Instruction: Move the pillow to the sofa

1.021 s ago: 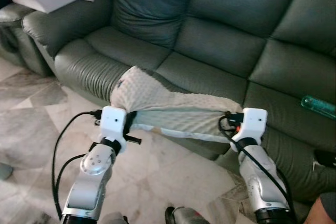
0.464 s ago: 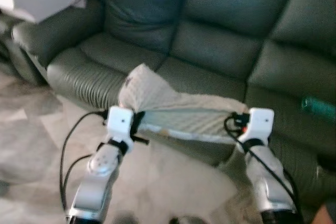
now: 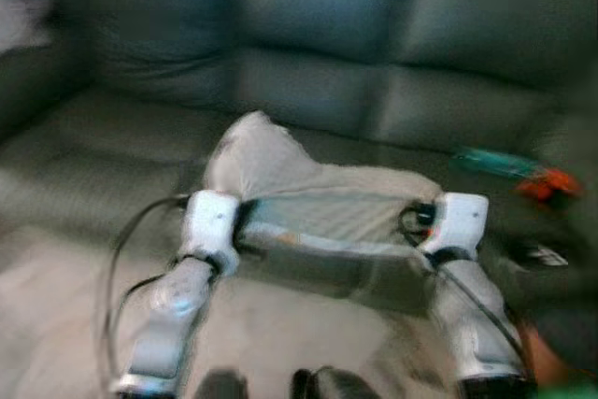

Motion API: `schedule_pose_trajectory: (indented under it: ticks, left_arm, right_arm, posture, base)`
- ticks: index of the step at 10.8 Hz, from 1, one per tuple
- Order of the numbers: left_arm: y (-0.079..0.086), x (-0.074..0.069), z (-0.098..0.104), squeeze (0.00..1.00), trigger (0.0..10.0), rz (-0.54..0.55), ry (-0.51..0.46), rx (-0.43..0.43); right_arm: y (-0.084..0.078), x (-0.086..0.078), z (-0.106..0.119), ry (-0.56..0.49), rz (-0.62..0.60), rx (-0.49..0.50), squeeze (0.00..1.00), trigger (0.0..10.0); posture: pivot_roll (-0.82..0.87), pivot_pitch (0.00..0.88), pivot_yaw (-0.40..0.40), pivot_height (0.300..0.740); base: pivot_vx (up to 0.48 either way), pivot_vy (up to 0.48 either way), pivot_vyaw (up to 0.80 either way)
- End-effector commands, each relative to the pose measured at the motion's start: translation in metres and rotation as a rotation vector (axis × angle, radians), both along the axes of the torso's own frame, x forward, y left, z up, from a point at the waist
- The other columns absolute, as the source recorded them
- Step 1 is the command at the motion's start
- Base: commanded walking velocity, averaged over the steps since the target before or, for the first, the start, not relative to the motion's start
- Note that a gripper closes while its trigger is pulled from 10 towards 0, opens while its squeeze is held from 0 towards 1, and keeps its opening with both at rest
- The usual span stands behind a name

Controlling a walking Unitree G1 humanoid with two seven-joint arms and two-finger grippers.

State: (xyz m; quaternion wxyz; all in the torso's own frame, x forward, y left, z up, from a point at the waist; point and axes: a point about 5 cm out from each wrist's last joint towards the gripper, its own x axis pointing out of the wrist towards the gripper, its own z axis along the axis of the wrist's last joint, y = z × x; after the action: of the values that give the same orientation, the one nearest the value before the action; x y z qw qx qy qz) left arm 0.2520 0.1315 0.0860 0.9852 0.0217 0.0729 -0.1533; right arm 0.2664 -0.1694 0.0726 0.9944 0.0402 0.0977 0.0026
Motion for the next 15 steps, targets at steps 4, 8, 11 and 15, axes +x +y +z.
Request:
schedule_pose_trajectory:
  ticks: [4, 8, 11, 15]
  left_arm:
    - [-0.0161, -0.0007, 0.0067, 0.0, 10.0, -0.06, -0.03, -0.037]
    - [-0.016, -0.0013, 0.0066, 0.0, 10.0, -0.068, -0.028, -0.023]
    - [-0.019, -0.0028, 0.0057, 0.0, 10.0, -0.078, -0.024, -0.011]
    - [-0.0171, -0.0055, 0.0028, 0.0, 10.0, -0.079, -0.036, 0.022]
  right_arm:
    - [-0.0054, -0.0003, 0.0042, -0.016, -0.011, -0.011, 0.0, 10.0]
    - [-0.0039, -0.001, 0.0034, -0.014, -0.012, -0.008, 0.0, 10.0]
    - [-0.0025, -0.0013, 0.0025, -0.011, -0.013, -0.006, 0.0, 10.0]
    - [-0.002, 0.0001, 0.0014, -0.004, -0.005, -0.014, 0.0, 10.0]
  posture:
    - [-0.01, 0.076, -0.06, 0.74]
    - [0.0, 0.08, -0.055, 0.74]
    - [0.0, 0.083, -0.054, 0.74]
    - [0.01, 0.084, -0.058, 0.74]
  base:
    - [0.0, 0.107, -0.13]
    - [0.0, 0.48, 0.0]
    - [0.0, 0.319, 0.0]
    - [0.0, 0.0, -0.4]
